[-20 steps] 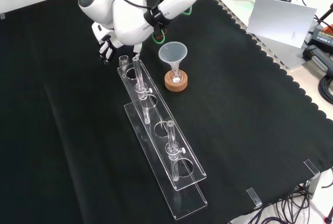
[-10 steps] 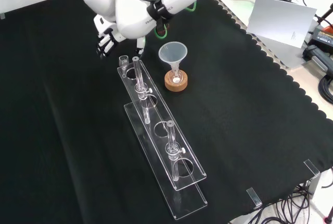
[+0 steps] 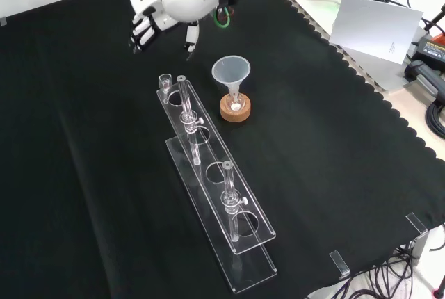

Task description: Put the weighing funnel back on the table.

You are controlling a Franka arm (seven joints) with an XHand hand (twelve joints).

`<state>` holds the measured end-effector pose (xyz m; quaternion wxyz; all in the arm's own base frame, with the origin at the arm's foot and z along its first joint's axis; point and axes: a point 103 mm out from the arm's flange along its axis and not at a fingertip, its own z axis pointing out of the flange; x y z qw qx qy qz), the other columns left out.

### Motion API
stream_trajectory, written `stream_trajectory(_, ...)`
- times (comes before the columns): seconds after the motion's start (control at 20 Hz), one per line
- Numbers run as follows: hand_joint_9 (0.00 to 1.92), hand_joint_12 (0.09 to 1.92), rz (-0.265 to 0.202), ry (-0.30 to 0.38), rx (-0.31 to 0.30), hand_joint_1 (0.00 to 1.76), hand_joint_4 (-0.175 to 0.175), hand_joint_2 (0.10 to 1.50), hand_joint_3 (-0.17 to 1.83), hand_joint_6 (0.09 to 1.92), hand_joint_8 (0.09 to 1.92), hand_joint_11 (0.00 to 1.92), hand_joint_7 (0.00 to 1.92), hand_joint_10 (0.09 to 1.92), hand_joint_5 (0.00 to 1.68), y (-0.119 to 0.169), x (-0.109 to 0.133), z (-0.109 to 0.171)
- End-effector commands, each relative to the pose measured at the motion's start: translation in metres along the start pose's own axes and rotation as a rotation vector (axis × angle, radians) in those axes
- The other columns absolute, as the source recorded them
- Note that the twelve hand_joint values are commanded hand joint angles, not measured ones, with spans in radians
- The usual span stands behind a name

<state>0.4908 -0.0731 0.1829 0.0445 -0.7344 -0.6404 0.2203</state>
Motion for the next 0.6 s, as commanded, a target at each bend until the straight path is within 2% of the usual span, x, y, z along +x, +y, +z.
stream_trajectory(0.05,0.63,1.33,0.004,0.117,-0.023,0.75,-0.053,0.69,0.38,0.09,0.71,0.26,0.06,0.09,0.31,-0.051,-0.007,-0.029)
stream_trajectory(0.4,0.64,1.34,0.006,0.133,-0.031,0.7,-0.054,0.71,0.38,0.09,0.71,0.27,0.07,0.09,0.31,-0.096,-0.001,-0.044)
stream_trajectory(0.5,0.64,1.34,0.0,0.149,-0.017,0.7,-0.054,0.71,0.38,0.09,0.71,0.27,0.07,0.09,0.31,-0.097,-0.006,-0.042)
stream_trajectory(0.6,0.64,1.34,-0.001,0.151,-0.032,0.69,-0.054,0.71,0.38,0.09,0.71,0.27,0.08,0.09,0.31,-0.105,-0.006,-0.044)
